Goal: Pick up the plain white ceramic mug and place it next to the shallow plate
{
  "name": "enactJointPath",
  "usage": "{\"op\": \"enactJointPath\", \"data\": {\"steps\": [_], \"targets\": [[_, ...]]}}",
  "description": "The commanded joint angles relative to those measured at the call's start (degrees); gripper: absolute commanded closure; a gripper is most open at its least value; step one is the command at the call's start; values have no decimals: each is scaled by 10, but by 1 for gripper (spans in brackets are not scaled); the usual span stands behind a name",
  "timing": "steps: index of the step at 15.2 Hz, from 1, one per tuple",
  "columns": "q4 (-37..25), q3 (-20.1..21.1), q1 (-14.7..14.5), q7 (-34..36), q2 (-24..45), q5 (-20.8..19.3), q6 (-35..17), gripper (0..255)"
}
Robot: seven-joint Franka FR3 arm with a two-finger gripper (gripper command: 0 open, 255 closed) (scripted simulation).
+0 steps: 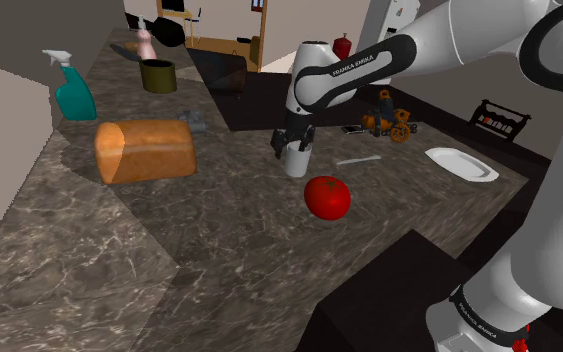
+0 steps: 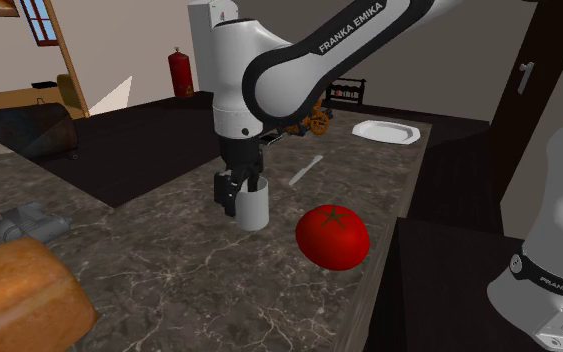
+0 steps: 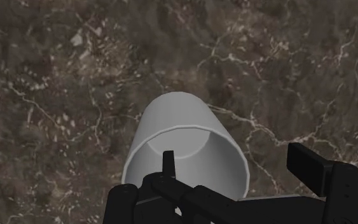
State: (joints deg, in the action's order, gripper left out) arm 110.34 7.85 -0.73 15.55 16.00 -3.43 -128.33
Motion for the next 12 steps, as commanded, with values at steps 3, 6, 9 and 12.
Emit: {"op": "enactJointPath", "data": {"steps": [3, 6, 9, 12], "targets": [[0, 0, 0, 0, 0, 0, 0, 0], [0, 0, 0, 0, 0, 0, 0, 255], [0, 0, 0, 0, 0, 0, 0, 255], [0, 0, 0, 0, 0, 0, 0, 255]]}}
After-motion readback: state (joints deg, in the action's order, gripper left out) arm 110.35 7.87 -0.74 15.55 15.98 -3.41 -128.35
